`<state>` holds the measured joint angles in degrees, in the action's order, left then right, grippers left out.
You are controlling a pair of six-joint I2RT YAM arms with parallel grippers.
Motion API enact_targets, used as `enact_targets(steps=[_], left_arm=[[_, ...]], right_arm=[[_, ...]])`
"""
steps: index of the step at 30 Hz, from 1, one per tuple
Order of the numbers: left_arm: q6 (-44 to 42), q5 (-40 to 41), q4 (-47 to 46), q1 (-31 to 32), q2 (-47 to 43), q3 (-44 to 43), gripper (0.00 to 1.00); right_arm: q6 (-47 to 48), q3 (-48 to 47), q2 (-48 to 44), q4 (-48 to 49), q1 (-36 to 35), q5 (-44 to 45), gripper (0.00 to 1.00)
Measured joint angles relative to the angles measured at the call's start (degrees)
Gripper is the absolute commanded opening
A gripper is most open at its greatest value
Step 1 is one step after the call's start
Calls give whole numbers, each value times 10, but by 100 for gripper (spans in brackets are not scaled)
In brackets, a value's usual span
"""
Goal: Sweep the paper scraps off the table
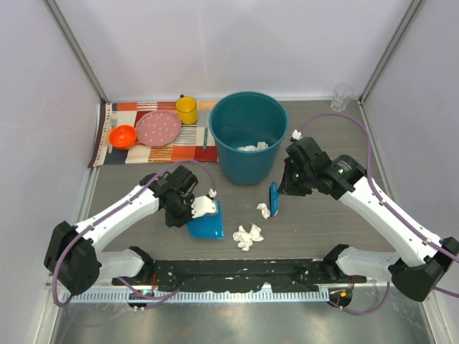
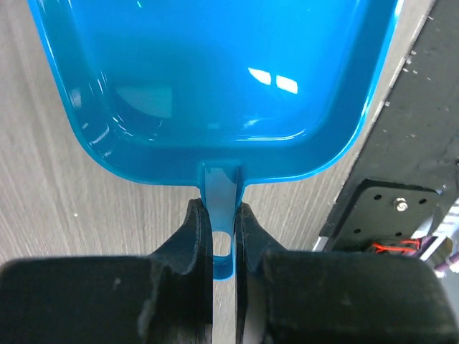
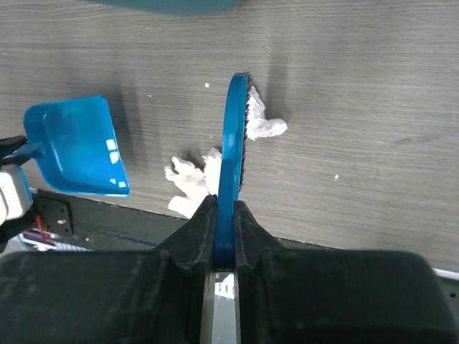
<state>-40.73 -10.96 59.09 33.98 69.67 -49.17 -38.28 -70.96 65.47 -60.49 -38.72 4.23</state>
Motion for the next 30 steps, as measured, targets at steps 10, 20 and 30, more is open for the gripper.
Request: enact_targets(steps=[10,20,30], left_arm=[[23,59,-4,117,98,13,0],[48,38,-34,152,137,13,0],[74,1,-64,156,186,-17,0]], right_arm=[[-5,25,-2,-45,0,88,1],[36,169,7,114,1,68,1],[13,236,-29,221,-33,-58,1]])
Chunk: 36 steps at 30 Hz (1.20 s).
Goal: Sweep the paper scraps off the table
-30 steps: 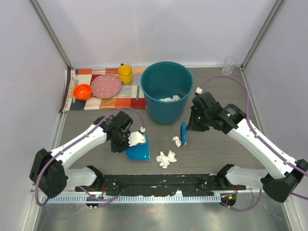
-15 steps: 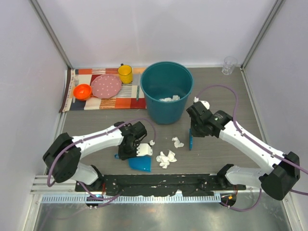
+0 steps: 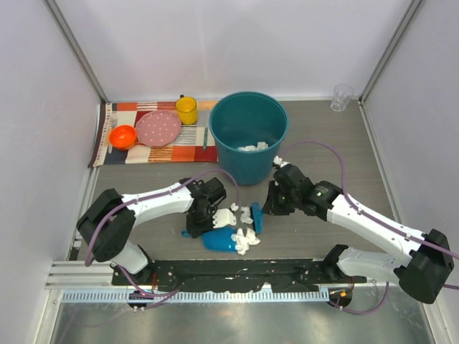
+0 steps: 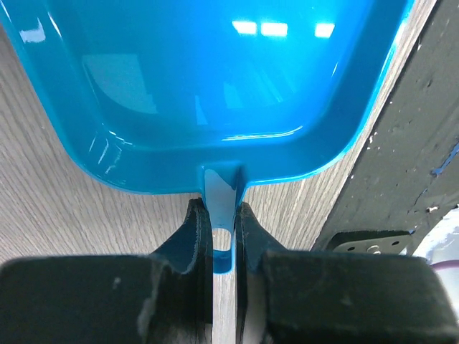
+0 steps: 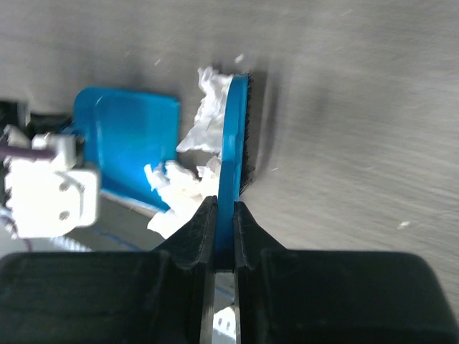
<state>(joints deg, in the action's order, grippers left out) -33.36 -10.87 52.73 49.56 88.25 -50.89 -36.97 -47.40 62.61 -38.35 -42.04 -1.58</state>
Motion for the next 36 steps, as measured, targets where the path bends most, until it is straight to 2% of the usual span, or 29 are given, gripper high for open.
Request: enact_targets(steps=[6,11,16,26,36], left_arm=[[25,-14,-23,0,6,-7,0],[34,-15,-25,-2,6,-6,0],[34,-18,-24,-19,5,-6,0],[29,-27,-43,-89,-16,-2,0],[12,-52,-4,-172,-147,0,0]], right_arm=[[-90,8,22,59,-109,-16,1],[-127,-20,87,86,-161,-6,1],[-130,-60,114,57,-168,27,1],[-112,-146,88,-12,-176,112,1],[-66,-183,63,-53,-176,142,1]])
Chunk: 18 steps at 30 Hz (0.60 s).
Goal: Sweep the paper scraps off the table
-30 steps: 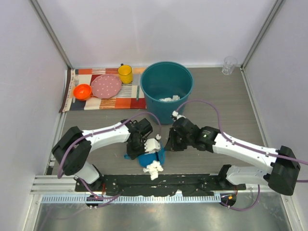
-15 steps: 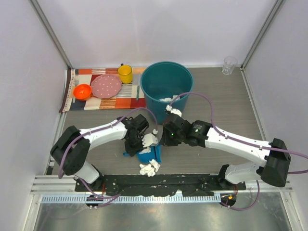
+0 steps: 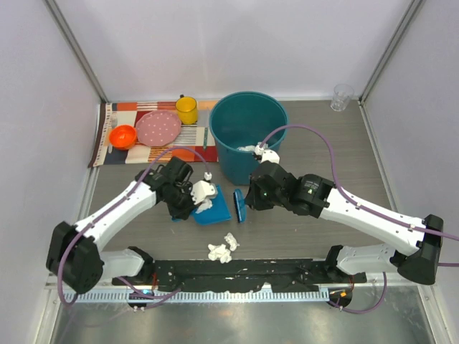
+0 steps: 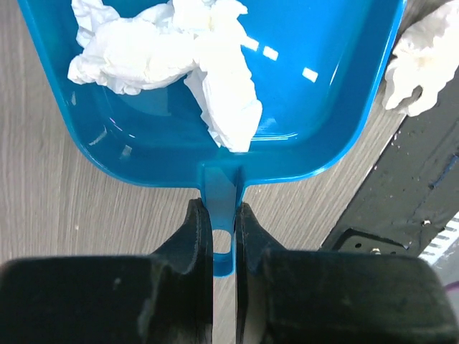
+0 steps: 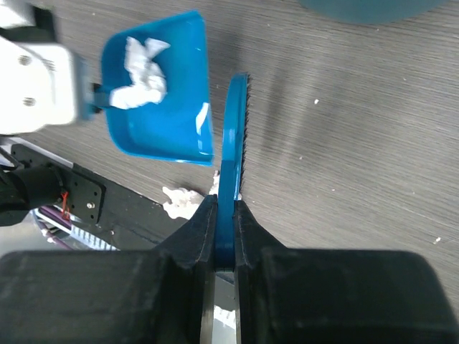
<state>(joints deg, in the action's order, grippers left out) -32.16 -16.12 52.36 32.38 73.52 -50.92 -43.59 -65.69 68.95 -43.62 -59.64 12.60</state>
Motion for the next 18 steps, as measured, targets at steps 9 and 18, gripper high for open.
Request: enact_targets(steps=[9,18], left_arm=[[-43,12,125,-121,-74,-70,0],[-75,42,218,-182,-25,-342,0]], right_arm=[[20,14,-17,-12,0,2,1],[31,56,-34,-7,0,-7,1]])
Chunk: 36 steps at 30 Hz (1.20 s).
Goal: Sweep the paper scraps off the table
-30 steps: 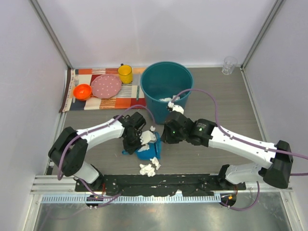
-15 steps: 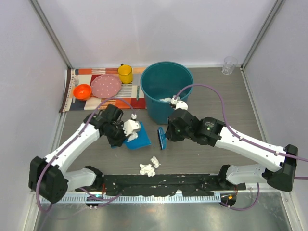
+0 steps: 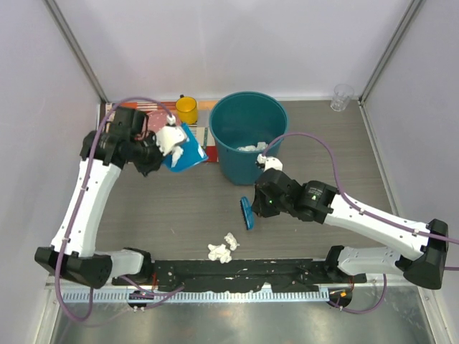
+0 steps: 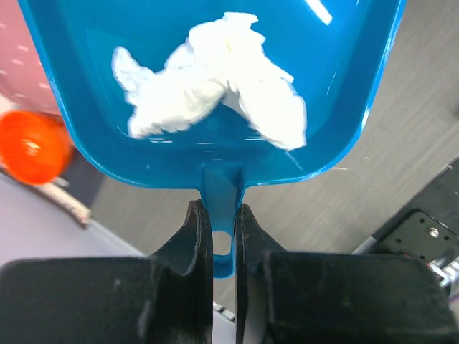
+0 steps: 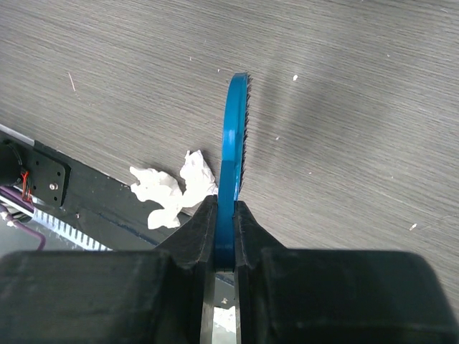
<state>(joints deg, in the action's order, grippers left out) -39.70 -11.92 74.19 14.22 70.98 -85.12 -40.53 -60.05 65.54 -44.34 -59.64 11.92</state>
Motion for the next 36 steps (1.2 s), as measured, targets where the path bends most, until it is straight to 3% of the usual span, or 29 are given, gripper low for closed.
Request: enact_targets(steps=[8,11,15,18,24,31,36], left_arm=[[10,42,32,19,207,-374,0],[20,103,23,71,291,-507,0],[24,210,13,160,357,-571,0],[12,303,-44,214,375,-533,0],[-100,456,-281,267,353,-341,0],[-294,522,-577,294,252,-133,0],[-377,534,-718,302,211,-68,0]], right_arm=[[1,12,-14,9,0,-6,1],[-1,26,-26,14,0,-7,1],[-3,37,-34,18,0,-7,1],[-4,37,-34,19,0,-8,1],[-3,37,-37,19,0,-19,1],[24,12,-12,8,0,-44,1],[51,-18,-10,-10,0,-47,1]])
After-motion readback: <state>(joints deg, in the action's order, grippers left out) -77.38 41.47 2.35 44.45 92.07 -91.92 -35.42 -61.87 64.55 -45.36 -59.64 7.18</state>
